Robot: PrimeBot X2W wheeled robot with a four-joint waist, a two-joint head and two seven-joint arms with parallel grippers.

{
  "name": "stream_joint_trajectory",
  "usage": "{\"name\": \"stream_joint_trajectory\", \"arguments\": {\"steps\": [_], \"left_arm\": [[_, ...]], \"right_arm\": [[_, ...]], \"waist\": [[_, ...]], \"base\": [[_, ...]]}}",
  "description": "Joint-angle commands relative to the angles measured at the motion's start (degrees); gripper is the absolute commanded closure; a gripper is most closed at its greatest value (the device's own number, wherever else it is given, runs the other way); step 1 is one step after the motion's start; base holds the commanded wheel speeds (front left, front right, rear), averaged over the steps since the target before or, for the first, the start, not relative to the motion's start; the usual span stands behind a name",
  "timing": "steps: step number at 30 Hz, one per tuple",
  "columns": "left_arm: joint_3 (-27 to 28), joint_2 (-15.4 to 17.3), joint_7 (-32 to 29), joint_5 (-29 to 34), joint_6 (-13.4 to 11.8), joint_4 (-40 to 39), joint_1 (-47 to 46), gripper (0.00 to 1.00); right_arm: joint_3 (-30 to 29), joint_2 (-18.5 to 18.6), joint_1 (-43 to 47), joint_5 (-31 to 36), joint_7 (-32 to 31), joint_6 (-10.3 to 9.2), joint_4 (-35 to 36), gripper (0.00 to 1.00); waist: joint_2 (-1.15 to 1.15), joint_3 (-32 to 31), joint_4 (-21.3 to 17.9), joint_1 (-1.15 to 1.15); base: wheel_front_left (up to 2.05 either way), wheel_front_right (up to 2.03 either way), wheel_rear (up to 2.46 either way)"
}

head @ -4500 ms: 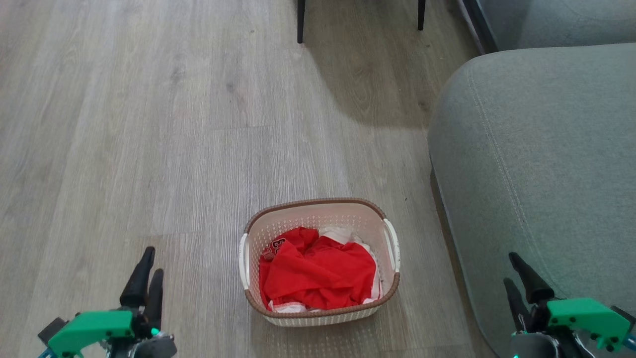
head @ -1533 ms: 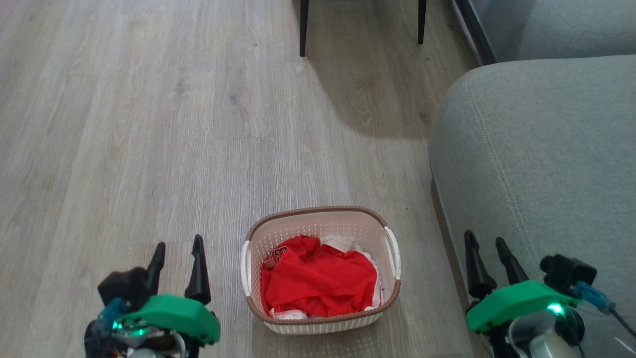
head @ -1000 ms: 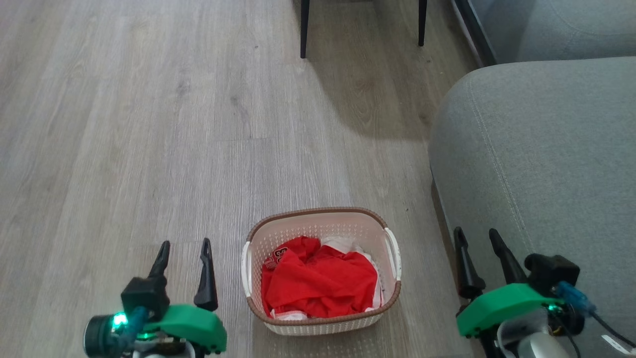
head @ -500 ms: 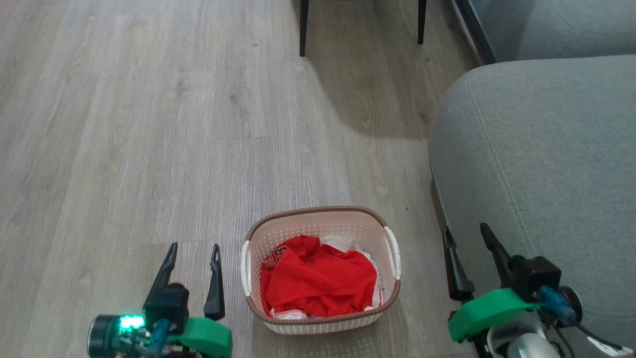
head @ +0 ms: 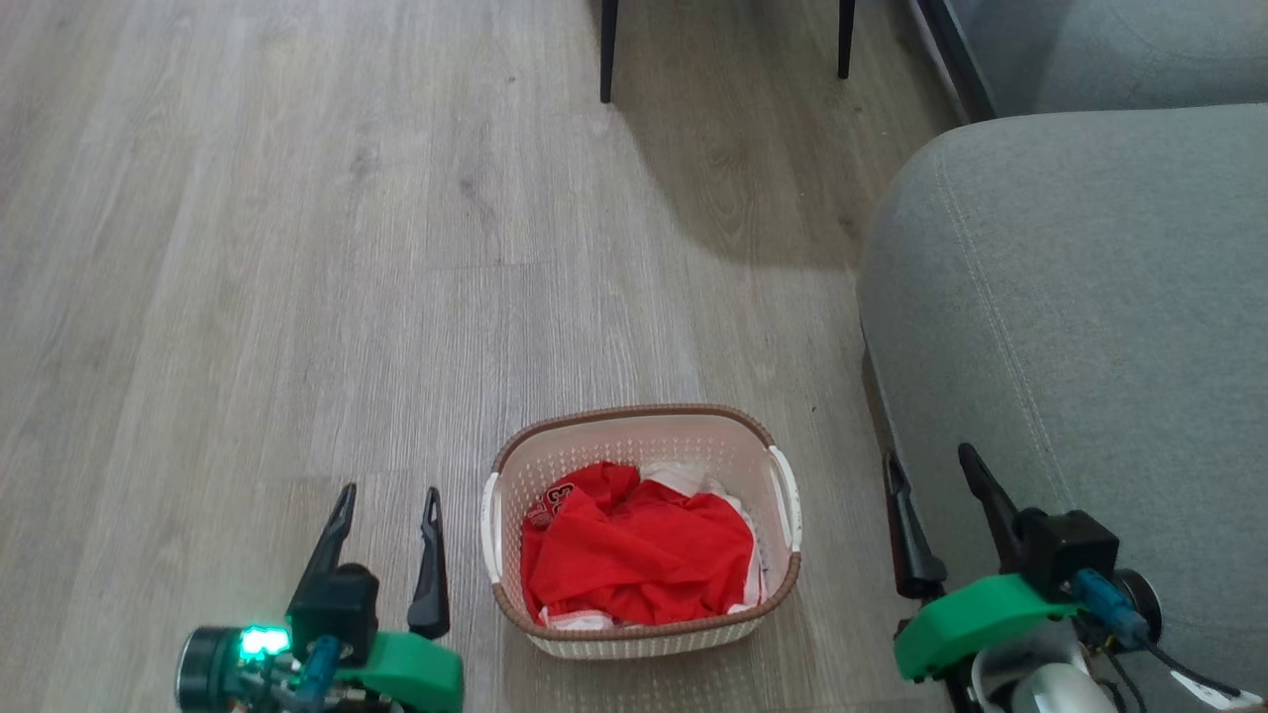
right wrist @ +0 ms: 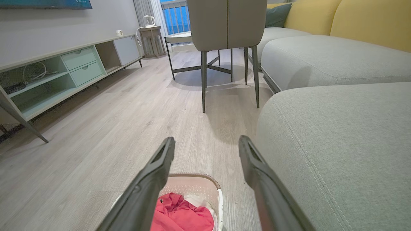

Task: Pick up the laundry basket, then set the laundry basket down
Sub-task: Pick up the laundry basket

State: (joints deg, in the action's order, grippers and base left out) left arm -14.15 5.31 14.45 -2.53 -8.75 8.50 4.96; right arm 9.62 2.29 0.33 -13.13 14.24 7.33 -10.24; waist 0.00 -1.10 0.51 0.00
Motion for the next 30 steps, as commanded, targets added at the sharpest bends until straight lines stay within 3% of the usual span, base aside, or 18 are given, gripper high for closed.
{"name": "stream_joint_trajectory", "arguments": {"steps": [1, 11, 21, 30], "left_arm": [[2.1, -0.2, 0.5, 0.5, 0.1, -1.5, -2.2, 0.00], [2.1, -1.0, 0.5, -0.2, 1.0, -0.7, -3.1, 0.00], [3.6, -1.7, 0.5, -0.9, 1.6, -0.3, -12.7, 0.00], [5.1, -2.2, 0.5, -1.9, 2.0, 4.9, -23.3, 0.00]], "right_arm": [[1.3, 0.6, -1.7, 0.4, 0.8, 0.16, 1.9, 0.00], [1.8, 0.6, -3.2, 1.3, 0.8, 0.16, 1.6, 0.00], [-0.5, 0.6, -13.3, 3.4, 0.8, 0.16, 1.7, 0.00], [-2.1, 0.6, -24.0, 5.0, 0.8, 0.16, -2.7, 0.00]], "waist": [[0.00, 0.2, 0.0, 0.00], [0.00, 3.5, 0.1, 0.00], [0.00, 16.9, 0.1, 0.00], [0.00, 29.6, 0.2, 0.00]], "base": [[0.00, 0.00, 0.00], [0.00, 0.00, 0.00], [0.00, 0.00, 0.00], [0.00, 0.00, 0.00]]}}
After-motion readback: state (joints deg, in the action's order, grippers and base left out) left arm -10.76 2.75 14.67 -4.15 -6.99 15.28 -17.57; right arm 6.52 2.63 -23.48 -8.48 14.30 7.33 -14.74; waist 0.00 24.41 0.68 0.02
